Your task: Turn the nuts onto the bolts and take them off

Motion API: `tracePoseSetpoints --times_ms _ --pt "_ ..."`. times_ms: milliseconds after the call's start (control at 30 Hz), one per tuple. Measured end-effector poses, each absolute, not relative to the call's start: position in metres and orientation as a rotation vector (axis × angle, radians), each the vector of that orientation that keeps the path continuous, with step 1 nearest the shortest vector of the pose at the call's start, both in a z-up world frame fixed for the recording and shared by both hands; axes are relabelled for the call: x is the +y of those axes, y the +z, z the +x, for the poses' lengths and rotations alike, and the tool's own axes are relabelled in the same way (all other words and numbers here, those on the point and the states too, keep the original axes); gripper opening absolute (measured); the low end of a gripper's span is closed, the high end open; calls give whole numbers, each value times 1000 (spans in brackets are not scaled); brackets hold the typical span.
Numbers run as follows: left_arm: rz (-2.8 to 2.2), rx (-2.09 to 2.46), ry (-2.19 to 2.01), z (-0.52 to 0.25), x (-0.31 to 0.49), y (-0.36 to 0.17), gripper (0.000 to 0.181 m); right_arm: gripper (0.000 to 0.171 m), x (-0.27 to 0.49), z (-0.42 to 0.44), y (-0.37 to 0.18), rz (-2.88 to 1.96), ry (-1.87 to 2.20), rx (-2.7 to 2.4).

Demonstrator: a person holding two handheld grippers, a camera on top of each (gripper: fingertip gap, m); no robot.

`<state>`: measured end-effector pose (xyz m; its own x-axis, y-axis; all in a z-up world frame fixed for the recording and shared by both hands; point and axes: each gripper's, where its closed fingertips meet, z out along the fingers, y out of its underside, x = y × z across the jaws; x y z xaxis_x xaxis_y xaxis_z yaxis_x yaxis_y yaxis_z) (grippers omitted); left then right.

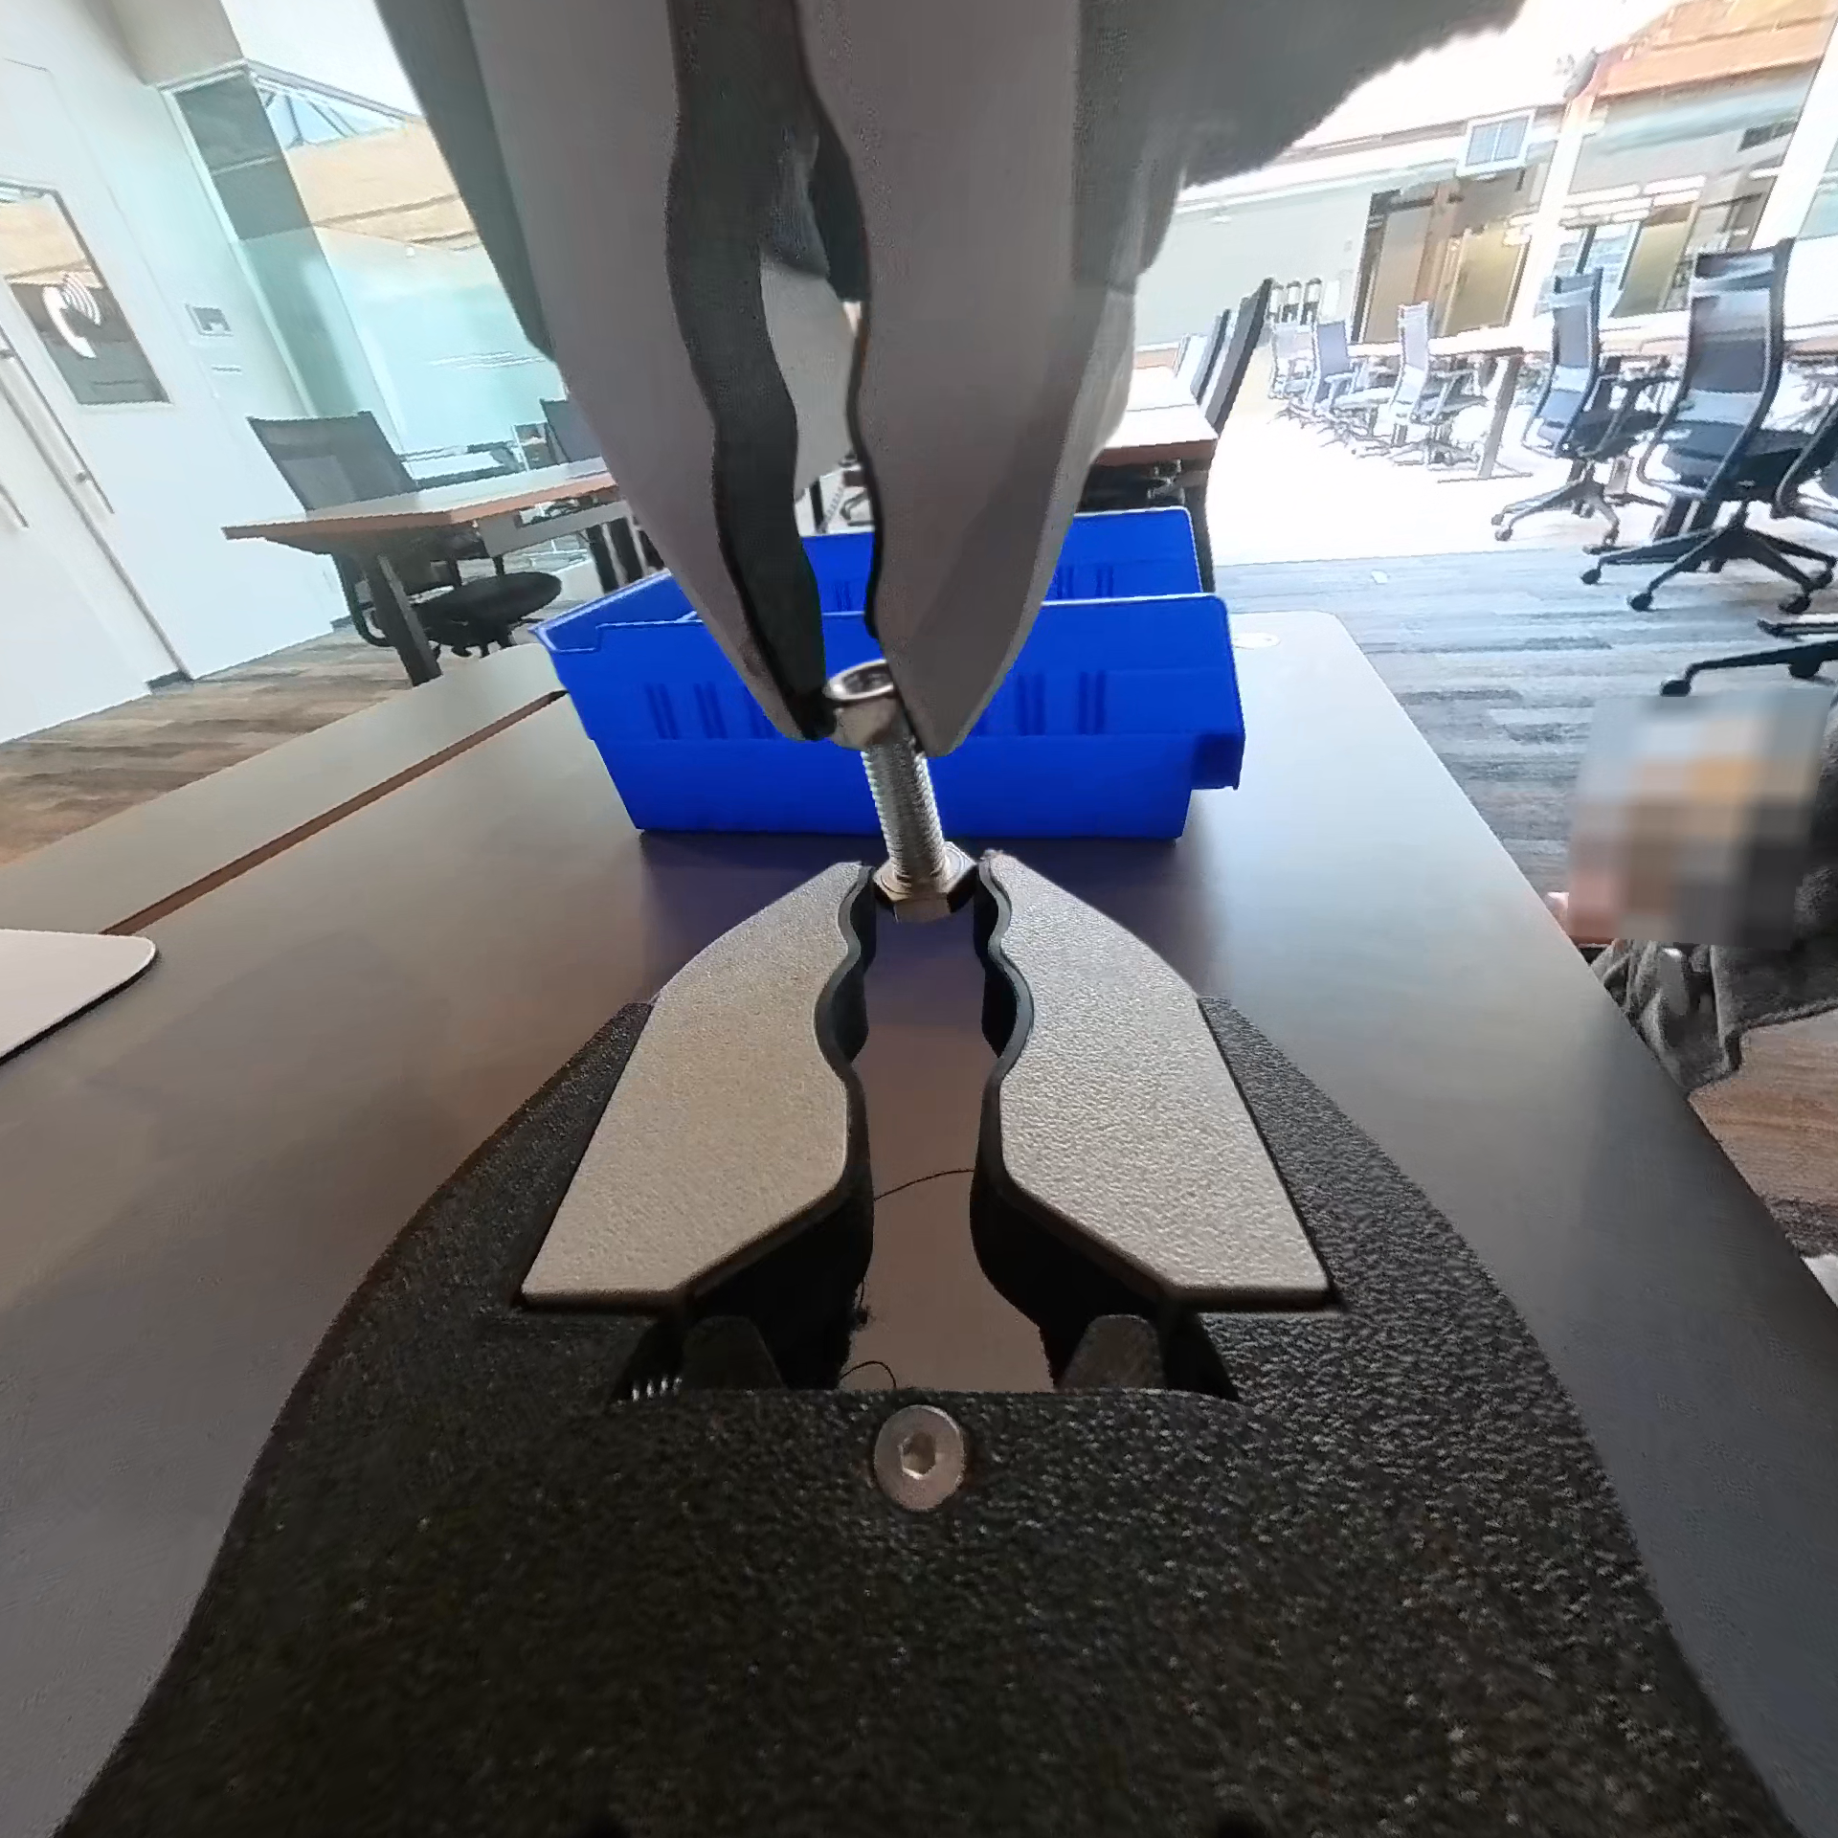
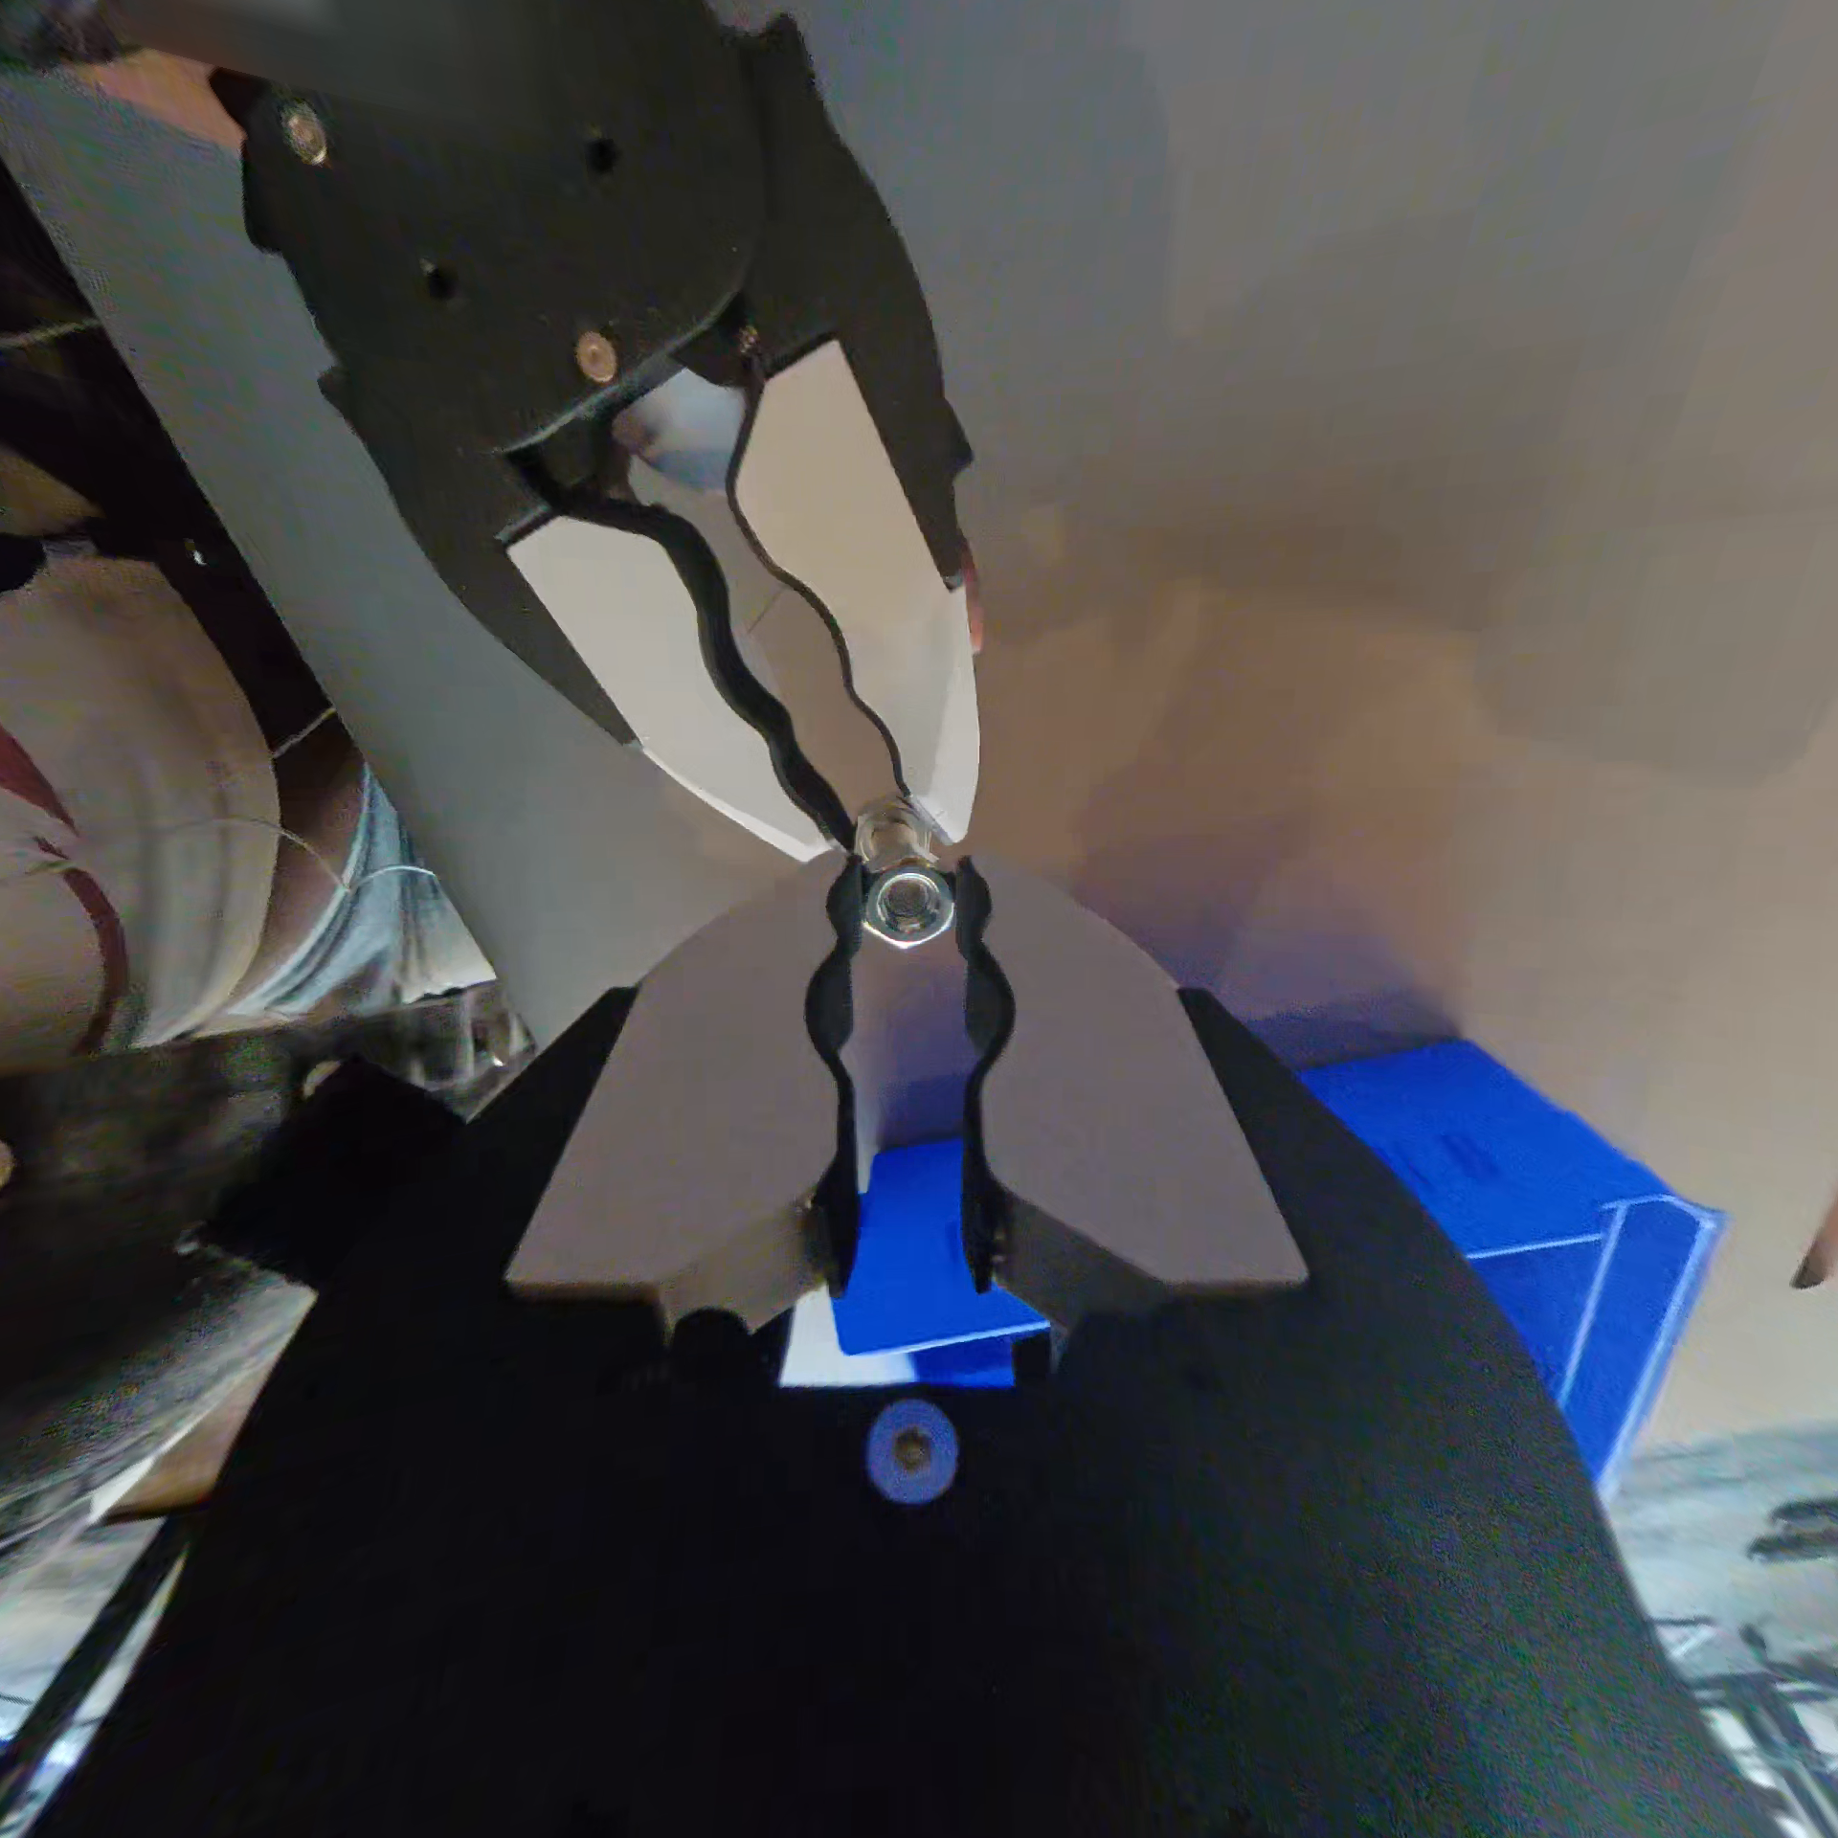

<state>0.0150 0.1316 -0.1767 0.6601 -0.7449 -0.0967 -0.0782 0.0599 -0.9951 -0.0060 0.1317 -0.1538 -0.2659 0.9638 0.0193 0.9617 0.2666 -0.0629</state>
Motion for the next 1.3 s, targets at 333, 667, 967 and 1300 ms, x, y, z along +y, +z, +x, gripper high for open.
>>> tracePoseSetpoints --times_ms 333,667,967,1300 --pt "-1427 756 -641 17 127 -175 18 52 124 1 -140 -825 82 -3036" --pt "-1419 775 -675 19 124 -175 19 18 123 -3 -151 -500 136 -3192" --pt "-1426 723 -634 14 129 -173 18 17 129 -5 -149 -1026 74 -2953" --pt "-1435 716 -556 14 131 -175 19 35 128 -6 -151 -1848 130 -2385"
